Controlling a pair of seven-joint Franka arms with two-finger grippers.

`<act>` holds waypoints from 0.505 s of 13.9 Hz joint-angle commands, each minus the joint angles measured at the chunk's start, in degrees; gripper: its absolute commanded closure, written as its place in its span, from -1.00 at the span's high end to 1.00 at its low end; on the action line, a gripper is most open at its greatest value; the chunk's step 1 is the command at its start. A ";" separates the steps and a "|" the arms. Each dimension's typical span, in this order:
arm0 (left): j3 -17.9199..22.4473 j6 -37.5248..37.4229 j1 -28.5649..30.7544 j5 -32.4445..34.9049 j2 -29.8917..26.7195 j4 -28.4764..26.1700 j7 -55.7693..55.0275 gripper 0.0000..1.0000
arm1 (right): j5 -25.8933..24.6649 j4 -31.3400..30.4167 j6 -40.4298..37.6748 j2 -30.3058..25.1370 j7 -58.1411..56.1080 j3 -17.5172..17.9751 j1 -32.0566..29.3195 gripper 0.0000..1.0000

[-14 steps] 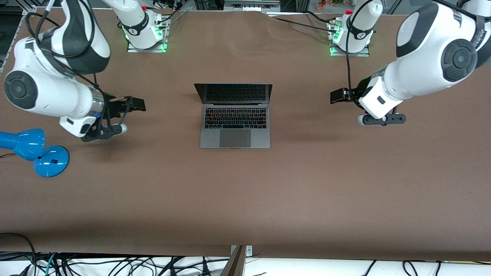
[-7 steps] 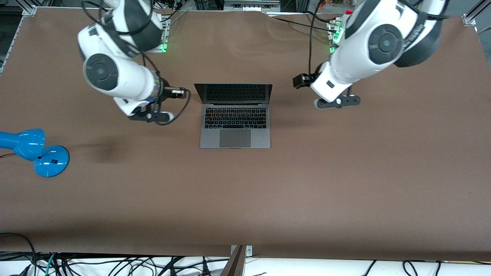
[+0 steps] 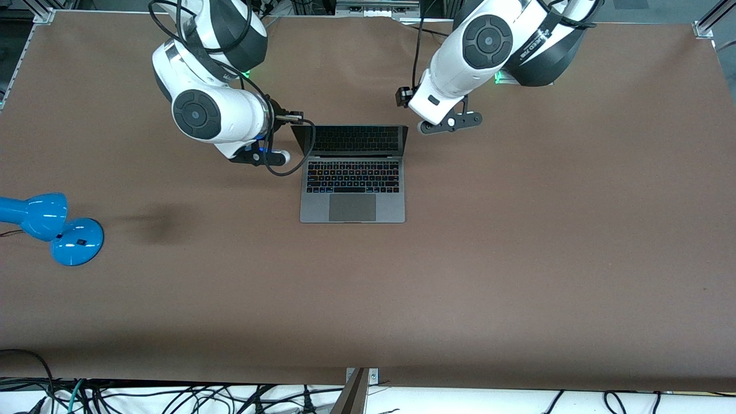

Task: Close laptop with both arms from behind
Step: 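Move both grippers toward the laptop screen's back edge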

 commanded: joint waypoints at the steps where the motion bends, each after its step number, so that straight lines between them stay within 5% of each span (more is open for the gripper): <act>1: -2.89 4.92 0.58 -1.85 0.29 -2.84 -7.07 -0.95 | 1.23 -1.78 -1.38 0.02 0.41 1.69 -0.42 -0.76; 7: -5.09 11.61 -1.00 -0.89 6.36 -2.67 -10.10 -1.00 | 1.23 -5.12 0.28 2.91 0.23 2.49 1.68 -0.76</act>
